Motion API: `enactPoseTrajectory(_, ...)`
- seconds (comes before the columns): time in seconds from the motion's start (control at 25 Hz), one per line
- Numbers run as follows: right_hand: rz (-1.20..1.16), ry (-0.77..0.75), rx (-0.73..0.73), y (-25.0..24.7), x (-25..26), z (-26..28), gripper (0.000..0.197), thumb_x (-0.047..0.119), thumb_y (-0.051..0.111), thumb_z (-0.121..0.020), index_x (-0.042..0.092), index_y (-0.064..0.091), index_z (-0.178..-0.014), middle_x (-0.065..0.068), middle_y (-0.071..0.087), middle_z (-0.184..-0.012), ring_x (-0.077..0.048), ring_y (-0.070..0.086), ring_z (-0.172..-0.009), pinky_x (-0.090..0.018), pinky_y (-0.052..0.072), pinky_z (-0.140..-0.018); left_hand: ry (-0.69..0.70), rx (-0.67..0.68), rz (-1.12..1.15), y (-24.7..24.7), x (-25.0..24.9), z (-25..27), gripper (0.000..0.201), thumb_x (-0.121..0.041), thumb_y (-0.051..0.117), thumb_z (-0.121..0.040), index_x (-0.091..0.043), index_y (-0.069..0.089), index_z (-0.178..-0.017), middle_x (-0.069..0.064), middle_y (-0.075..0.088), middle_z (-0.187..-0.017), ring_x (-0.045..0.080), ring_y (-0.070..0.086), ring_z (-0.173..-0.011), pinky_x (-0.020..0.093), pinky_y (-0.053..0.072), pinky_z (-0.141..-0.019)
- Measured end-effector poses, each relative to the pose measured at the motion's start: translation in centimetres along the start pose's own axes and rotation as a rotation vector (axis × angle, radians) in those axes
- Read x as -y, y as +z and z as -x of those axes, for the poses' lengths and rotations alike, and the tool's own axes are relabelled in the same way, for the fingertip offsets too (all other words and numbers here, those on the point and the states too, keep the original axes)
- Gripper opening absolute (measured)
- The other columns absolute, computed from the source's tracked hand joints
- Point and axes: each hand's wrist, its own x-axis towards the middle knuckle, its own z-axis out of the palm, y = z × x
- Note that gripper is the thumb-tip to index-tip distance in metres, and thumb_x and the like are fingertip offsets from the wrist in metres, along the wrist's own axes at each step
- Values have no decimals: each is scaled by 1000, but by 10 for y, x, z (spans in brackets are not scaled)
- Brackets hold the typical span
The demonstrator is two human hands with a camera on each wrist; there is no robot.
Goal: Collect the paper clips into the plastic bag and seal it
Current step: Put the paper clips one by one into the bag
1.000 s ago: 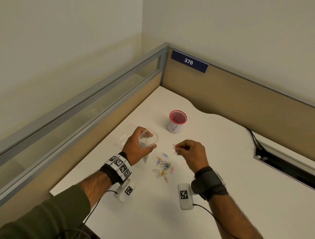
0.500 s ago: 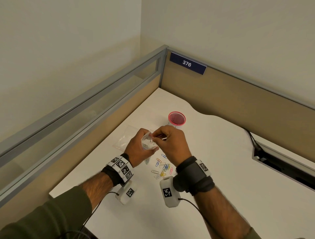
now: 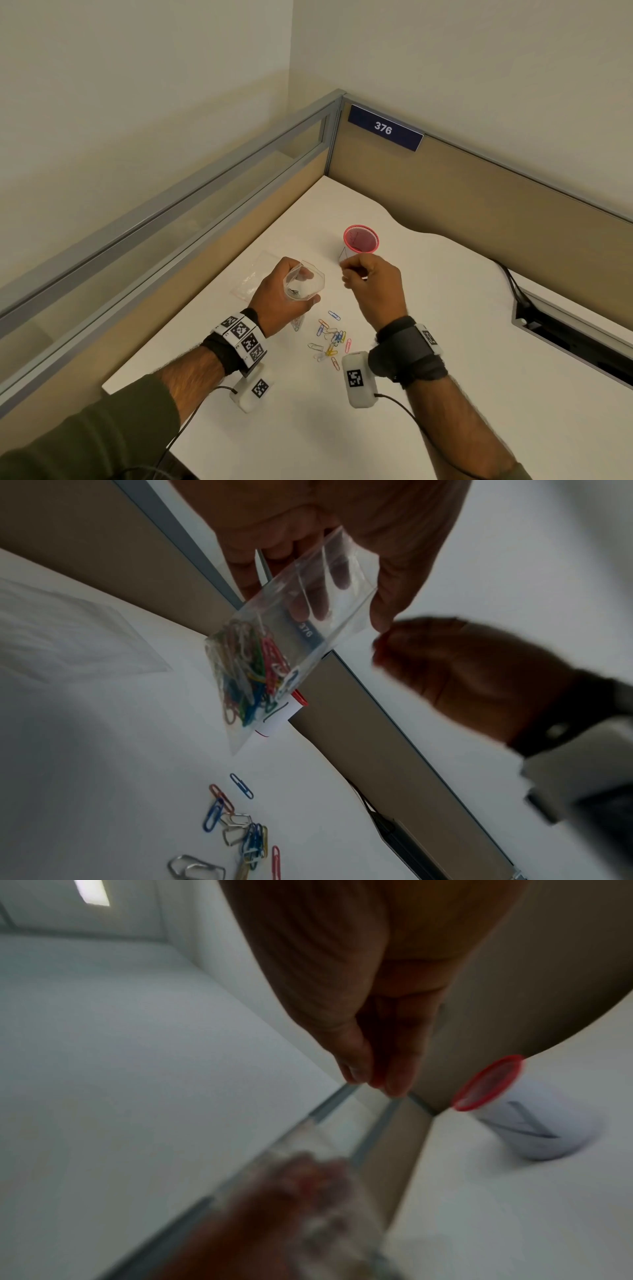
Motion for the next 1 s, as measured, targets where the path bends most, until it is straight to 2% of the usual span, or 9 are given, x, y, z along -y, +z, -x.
enactPoseTrajectory(0.08,236,65,109,14,-39,-12,18,9,57,-91,15,71,-101,-2,69,-102,-19,65,-92,-30,53,-87,-5,-5,19,-8,5,-1,45,-22,82,-76,-21,53,-111,-6,64,-110,12,60,-113,30,48,-96)
enactPoseTrajectory(0.16,448,128,295,33,-71,-17,23,10,54,-91,17,68,-108,-5,65,-114,-22,61,-106,-32,49,-94,-7,-7,19,-16,8,-1,45,-26,82,-76,-23,53,-111,-8,64,-111,11,60,-114,33,49,-98)
enactPoseTrajectory(0.28,547,166,529,57,-94,-15,36,7,53,-91,21,59,-124,-5,53,-128,-24,50,-122,-32,42,-102,-9,-26,21,-22,11,-2,44,-28,81,-75,-23,54,-110,-9,64,-110,9,60,-114,36,49,-99)
enactPoseTrajectory(0.4,586,79,652,76,-94,-8,45,2,51,-88,19,54,-130,-6,47,-129,-25,43,-122,-35,42,-103,-10,-63,32,-24,14,-4,43,-24,82,-76,-22,54,-109,-6,64,-110,9,60,-113,38,49,-101)
enactPoseTrajectory(0.6,610,-52,695,86,-102,20,34,4,51,-87,16,62,-117,-5,52,-118,-25,48,-113,-33,47,-93,-36,-71,64,-21,12,-6,45,-27,81,-73,-21,54,-109,-5,64,-110,12,60,-115,41,50,-100)
enactPoseTrajectory(0.68,591,-102,698,87,-101,26,31,11,50,-89,17,63,-116,-4,55,-117,-25,50,-112,-34,48,-92,-32,-71,54,-20,10,-6,46,-30,80,-72,-21,54,-109,-6,64,-110,12,60,-114,41,50,-100)
enactPoseTrajectory(0.8,559,-184,718,94,-94,34,32,26,61,-86,21,61,-119,-1,53,-121,-21,47,-111,-35,47,-93,-29,-58,53,-17,7,-6,47,-31,80,-72,-21,54,-109,-6,64,-110,12,60,-114,42,50,-100)
enactPoseTrajectory(0.88,586,-263,727,98,-91,39,25,23,61,-87,20,62,-112,-2,54,-116,-22,47,-107,-37,48,-87,-32,-58,52,-17,4,-5,48,-31,80,-71,-20,54,-110,-7,64,-110,13,60,-114,43,52,-99)
enactPoseTrajectory(1.0,642,-303,697,89,-98,43,14,16,50,-92,15,63,-98,-5,56,-105,-26,50,-100,-36,47,-78,-33,-70,60,-19,2,-4,48,-30,80,-70,-19,55,-109,-8,64,-109,13,60,-114,42,52,-98)
